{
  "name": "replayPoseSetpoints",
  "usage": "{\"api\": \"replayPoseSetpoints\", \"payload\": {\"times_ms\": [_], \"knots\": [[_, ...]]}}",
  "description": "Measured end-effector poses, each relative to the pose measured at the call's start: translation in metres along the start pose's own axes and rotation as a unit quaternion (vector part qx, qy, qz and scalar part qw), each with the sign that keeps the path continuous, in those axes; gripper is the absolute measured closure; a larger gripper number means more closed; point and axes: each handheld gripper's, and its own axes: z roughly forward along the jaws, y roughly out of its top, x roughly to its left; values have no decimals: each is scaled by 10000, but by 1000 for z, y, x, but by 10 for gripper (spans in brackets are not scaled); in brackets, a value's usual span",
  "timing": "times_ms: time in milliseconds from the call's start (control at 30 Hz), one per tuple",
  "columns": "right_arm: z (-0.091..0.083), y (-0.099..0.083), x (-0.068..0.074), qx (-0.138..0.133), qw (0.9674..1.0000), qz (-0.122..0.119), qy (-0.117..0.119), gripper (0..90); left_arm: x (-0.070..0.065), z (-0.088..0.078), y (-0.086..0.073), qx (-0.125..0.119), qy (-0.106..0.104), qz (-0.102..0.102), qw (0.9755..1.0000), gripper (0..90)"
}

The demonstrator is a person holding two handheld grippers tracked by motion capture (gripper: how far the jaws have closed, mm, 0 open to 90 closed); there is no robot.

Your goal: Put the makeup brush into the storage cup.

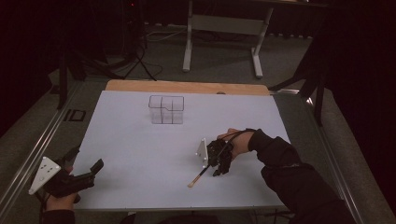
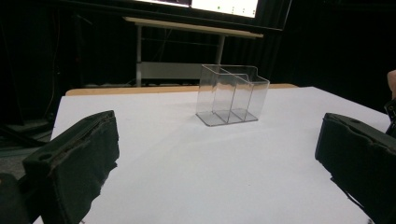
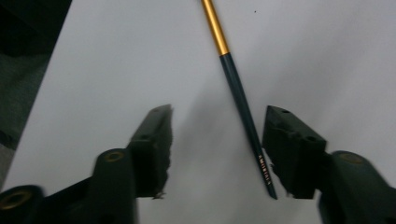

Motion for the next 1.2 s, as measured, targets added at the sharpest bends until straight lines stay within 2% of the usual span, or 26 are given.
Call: {"api": "replayPoseSetpoints", "payload": {"times_ms": [167,267,300,433,467,567,633,667,900,1200], "knots": [[4,7,-4,8,9994,-314,-107,482,0,0,0,5,0,-9,10000,0],[7,10,-4,42,9990,-411,-157,505,0,0,0,4,4,-13,10000,0],[9,12,-5,68,9985,-503,-227,543,0,0,0,0,7,-22,10000,0],[13,15,-6,104,9973,-679,-264,592,0,0,-1,15,7,-22,10000,0],[15,17,-6,108,9960,-845,-270,618,0,0,-1,10,11,-23,10000,0],[19,20,-5,202,9935,-1091,-267,654,0,0,-1,12,8,-22,10000,0],[21,20,-6,241,9929,-1137,-262,667,1,0,-1,12,8,-23,10000,0],[24,21,-6,293,9907,-1301,-271,697,1,0,-1,8,7,-24,10000,0],[32,23,-8,401,9884,-1458,-132,758,0,0,-1,14,2,-16,10000,0],[34,24,-10,472,9891,-1395,10,823,0,0,-1,15,0,3,10000,0]]}}
